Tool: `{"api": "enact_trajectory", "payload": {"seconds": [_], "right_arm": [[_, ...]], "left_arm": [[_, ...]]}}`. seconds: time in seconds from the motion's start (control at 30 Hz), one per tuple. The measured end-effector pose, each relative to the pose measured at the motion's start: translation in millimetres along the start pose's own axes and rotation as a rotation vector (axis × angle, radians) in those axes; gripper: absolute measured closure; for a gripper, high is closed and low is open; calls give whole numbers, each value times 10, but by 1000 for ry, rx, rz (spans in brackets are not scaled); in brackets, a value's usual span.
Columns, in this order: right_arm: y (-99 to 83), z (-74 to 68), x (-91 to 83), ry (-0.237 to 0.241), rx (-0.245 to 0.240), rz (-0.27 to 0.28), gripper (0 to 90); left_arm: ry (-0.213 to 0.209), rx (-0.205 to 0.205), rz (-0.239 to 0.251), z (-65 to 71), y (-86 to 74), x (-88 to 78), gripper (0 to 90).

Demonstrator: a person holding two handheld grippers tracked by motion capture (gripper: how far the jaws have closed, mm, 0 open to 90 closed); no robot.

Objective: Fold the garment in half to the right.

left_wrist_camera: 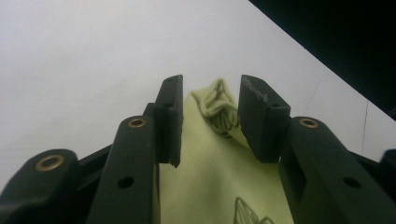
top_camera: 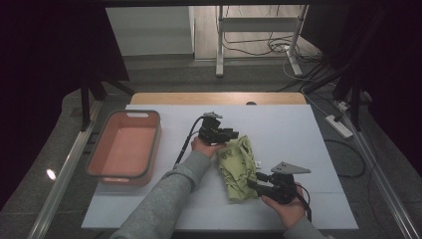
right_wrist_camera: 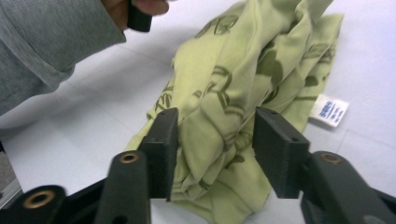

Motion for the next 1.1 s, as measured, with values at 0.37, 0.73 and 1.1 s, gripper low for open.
{"api": "enact_trajectory", "payload": {"seconds": [0.37,0.73,1.1], "right_arm": [[208,49,-127,6,-49,78,598],[342,-33,-113,73,-102,74,889],[463,-68,-6,64,-131,65,900]], "left_arm": [[4,8,8,19,-44,-99,558],[-27,11,-13,38,-136,-200,846],[-22,44,-52,102,-177,-165,890]]}}
Point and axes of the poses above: each handheld gripper's, and its own axes: x roughly forward along the jaws, y roughly out of its top, z roughly to its right, the point moved 7 cm from there along x, roughly forward along the jaws, and after that the axes turned 12 degrees about -y, right-handed, at the moved point
